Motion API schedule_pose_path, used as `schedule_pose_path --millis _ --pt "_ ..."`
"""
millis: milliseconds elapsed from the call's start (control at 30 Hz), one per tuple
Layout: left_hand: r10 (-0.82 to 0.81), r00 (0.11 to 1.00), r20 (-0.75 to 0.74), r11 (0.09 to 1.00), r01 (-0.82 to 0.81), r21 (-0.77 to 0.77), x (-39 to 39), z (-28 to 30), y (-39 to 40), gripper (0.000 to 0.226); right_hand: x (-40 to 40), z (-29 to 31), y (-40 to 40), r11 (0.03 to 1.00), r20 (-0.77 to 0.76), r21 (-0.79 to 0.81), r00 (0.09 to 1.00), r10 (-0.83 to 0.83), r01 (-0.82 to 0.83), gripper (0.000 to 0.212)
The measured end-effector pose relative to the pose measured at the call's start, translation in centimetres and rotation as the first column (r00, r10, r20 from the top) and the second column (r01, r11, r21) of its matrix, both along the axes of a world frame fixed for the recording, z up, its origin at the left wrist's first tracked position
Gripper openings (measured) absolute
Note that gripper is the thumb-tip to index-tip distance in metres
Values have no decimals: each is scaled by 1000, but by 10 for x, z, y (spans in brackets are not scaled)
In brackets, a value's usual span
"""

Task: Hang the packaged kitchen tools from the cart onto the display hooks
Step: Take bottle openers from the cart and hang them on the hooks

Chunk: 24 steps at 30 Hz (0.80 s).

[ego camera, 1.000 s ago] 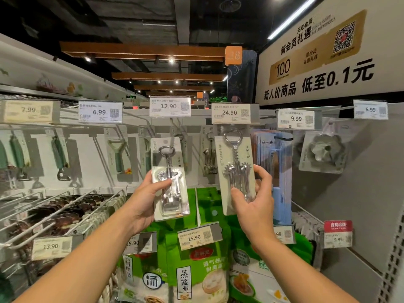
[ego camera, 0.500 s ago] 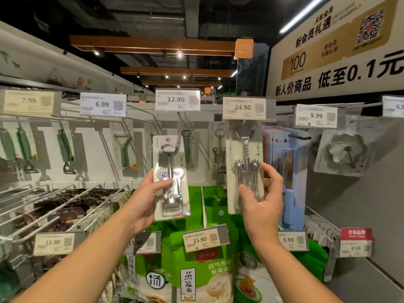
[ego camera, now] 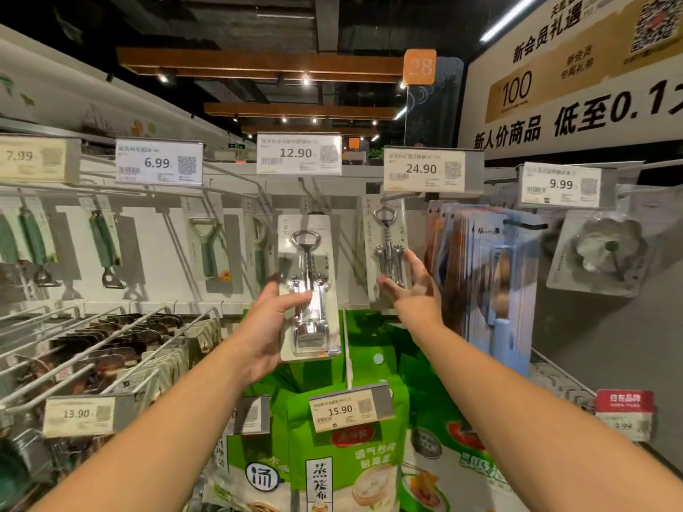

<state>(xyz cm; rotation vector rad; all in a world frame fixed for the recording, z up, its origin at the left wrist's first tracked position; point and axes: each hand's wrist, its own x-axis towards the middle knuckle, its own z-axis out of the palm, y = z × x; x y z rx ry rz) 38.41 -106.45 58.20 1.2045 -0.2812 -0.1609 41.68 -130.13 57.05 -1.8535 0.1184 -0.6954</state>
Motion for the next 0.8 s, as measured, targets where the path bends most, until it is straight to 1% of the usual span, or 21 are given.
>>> schedule_pose_path --millis 33,67,133,167,200,233,300,367,400,433,467,533,567,600,667,700,733,800 --pt "-4 1000 -6 1000 4 -17 0 0 -3 108 8 3 -2 1000 -42 -5 999 5 -5 82" --pt "-13 1000 -3 1000 13 -22 4 -2 -4 116 17 6 -4 1000 -65 12 998 18 -17 86" --pt "-31 999 5 999 31 -19 10 -3 -10 139 35 10 -8 988 -85 115 990 110 -100 93" --pt "-19 1000 10 1000 19 -17 16 -6 -10 146 41 11 -9 983 -118 123 981 152 -137 96" --pt "-25 1000 6 1000 25 -6 19 -6 -11 147 47 11 -11 980 -140 113 974 176 -161 98" --pt "-30 999 -12 1000 30 -4 22 -6 -11 141 52 11 -12 985 -172 80 971 167 -155 98" --pt "12 999 -33 1000 -12 12 18 -2 -10 115 55 9 -10 994 -183 19 977 107 -105 94" --pt "13 996 -92 1000 -12 11 18 2 -9 89 47 6 -3 999 -144 -1 989 -32 32 82" --pt "11 993 -116 1000 -11 1 18 4 -9 71 40 4 4 998 -93 25 994 -49 51 73" --pt "18 991 -131 1000 -19 -10 19 5 -10 53 30 2 13 998 -35 68 999 -1 4 64" --pt "35 990 -135 999 -37 -14 21 6 -10 43 21 0 22 987 18 126 995 94 -96 55" --pt "69 987 -143 997 -72 -15 25 3 -11 46 -1 1 38 930 71 224 957 283 -291 45" --pt "77 988 -135 996 -81 -24 25 2 -12 53 -14 2 45 911 81 207 934 347 -357 43" --pt "83 990 -112 996 -88 -33 26 0 -15 63 -24 2 51 913 76 124 921 381 -388 46" --pt "104 992 -73 994 -106 -21 22 -1 -20 80 -39 -1 58 926 34 -177 938 344 -333 65" --pt "111 992 -61 993 -113 -26 18 0 -24 81 -43 -3 60 913 28 -295 953 303 -281 77" --pt "112 992 -50 993 -114 -30 14 1 -27 80 -45 -5 62 904 34 -349 961 274 -245 87" --pt "124 992 -12 992 -124 8 8 0 -30 79 -51 -7 63 910 66 -363 969 240 -201 92"
